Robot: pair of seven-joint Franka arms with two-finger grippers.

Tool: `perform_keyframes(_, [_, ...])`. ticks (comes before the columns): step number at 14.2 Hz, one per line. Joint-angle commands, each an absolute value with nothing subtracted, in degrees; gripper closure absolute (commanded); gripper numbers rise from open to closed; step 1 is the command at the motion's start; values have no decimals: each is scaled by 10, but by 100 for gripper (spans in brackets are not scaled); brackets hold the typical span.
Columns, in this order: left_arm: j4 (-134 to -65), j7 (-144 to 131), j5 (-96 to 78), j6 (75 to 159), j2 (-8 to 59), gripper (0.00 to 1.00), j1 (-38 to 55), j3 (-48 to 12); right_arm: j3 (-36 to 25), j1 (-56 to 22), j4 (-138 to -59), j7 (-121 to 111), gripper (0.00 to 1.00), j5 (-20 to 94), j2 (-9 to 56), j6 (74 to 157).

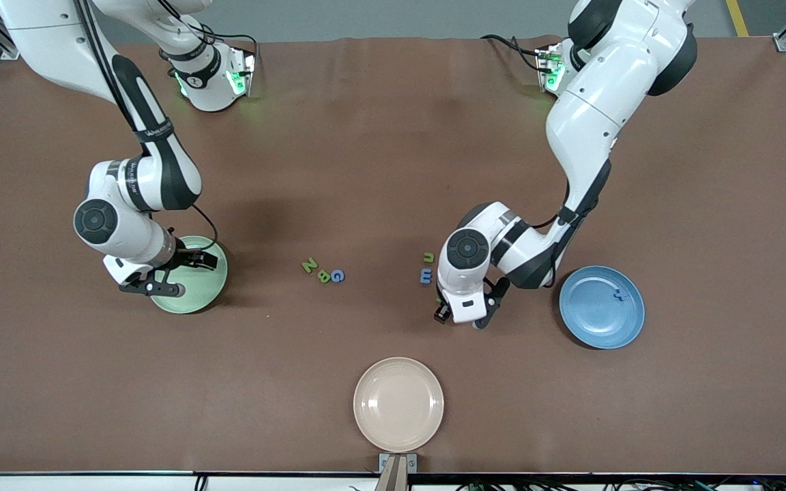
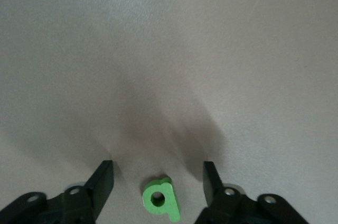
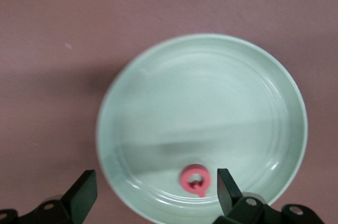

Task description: Sort upper and lower case letters into plates

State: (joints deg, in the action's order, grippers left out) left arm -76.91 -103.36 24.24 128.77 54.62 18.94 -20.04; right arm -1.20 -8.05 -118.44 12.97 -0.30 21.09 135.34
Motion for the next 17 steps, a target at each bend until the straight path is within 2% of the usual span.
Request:
perform_keyframes(1, [-751, -1044, 239, 1286, 556, 25, 200, -194, -11, -119, -1155, 195, 0, -5, 214, 1347])
perform_keyframes(5, [-752, -1051, 210, 1286, 556, 27, 201, -194, -11, -158, -1139, 276, 0, -4, 257, 1391])
perform_keyframes(9, [-753, -1051, 194, 1287, 555, 36, 206, -195, -11, -208, -1136, 373, 0, -4, 293, 1447])
perform_keyframes(11, [-753, -1049, 194, 1287, 556, 50, 206, -195, -11, -224, -1136, 417, 0, -4, 307, 1473])
perform_keyframes(16, [-754, -1030, 198, 1287, 549, 100, 201, -194, -12, -264, -1132, 534, 0, -6, 316, 1484])
perform_keyframes(17, [-755, -1028, 203, 1286, 542, 100, 194, -194, -13, -272, -1134, 551, 0, -8, 317, 1489])
